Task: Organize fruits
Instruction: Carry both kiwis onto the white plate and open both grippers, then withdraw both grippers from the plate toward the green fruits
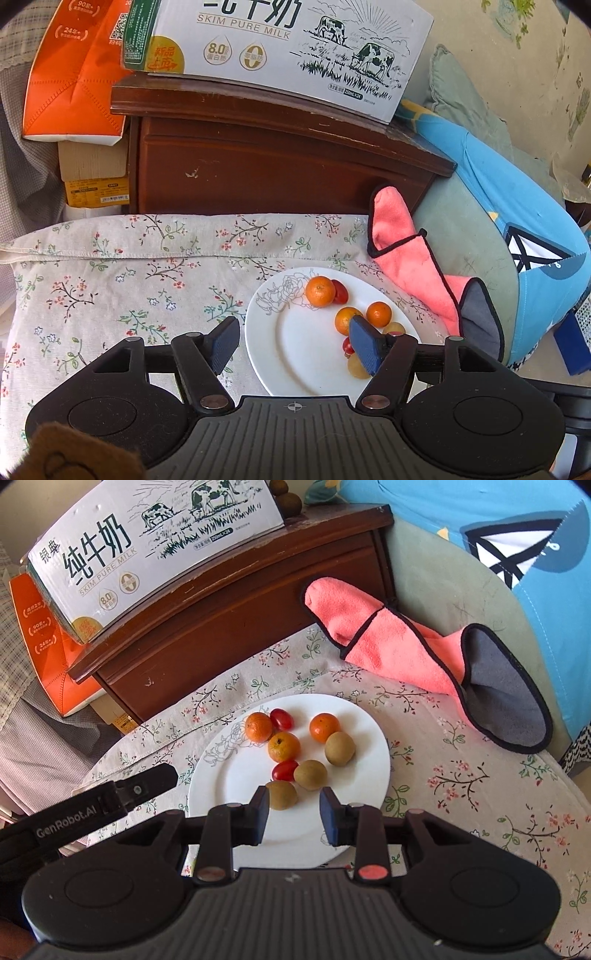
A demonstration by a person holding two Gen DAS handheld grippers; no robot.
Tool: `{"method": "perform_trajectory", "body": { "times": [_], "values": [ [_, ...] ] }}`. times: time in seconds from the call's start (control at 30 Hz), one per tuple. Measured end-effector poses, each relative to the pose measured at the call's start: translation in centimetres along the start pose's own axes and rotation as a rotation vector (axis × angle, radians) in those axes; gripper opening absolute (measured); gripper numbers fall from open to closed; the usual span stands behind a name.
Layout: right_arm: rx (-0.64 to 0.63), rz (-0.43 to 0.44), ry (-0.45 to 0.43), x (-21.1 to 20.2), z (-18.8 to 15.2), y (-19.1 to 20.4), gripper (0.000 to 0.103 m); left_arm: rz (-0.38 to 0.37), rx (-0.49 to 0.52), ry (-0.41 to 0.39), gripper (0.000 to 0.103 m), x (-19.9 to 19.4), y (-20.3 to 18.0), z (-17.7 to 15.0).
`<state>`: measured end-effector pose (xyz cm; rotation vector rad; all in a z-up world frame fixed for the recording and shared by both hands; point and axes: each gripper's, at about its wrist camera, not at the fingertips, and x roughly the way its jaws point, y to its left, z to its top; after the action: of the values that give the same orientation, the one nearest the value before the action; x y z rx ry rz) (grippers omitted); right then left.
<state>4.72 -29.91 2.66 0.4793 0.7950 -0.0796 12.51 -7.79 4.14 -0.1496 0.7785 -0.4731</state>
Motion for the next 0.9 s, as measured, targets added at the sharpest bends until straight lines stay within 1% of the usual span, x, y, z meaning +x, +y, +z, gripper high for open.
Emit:
{"method": "perform_trajectory", "body": {
  "times": [0.2, 0.37, 0.47, 0.57, 0.7, 0.9],
  "values": [
    [-0.080, -0.008, -0.016, -0.5, -0.4, 0.9, 0.032, 0.022, 0.069, -0.006, 0.066, -1.2, -0.1, 0.0],
    [-0.119, 0.034, -0.001, -0.9, -1.0, 1.6, 0.032, 0.015, 0.113, 0.003, 0.067, -2.3, 0.0, -0.5],
    [-0.139, 0.055, 0.013, -1.0, -1.5, 1.9, 0.032, 0.025, 0.133, 0.012, 0.067, -2.9, 0.3, -0.9],
    [-0.141, 0.081, 0.035, -1.0, -2.0, 2.1, 0.032, 0.037, 0.139, 0.021, 0.067, -3.4, 0.7, -1.4],
    [-0.150, 0.107, 0.066, -0.9, -2.6, 2.4, 0.032, 0.026, 0.126, 0.039, 0.067, -4.3, 1.5, -2.4],
    [-0.207, 0.133, 0.112, -0.7, -4.0, 3.0, 0.032, 0.028, 0.119, 0.086, 0.067, -5.1, 2.4, -4.6]
  ]
}}
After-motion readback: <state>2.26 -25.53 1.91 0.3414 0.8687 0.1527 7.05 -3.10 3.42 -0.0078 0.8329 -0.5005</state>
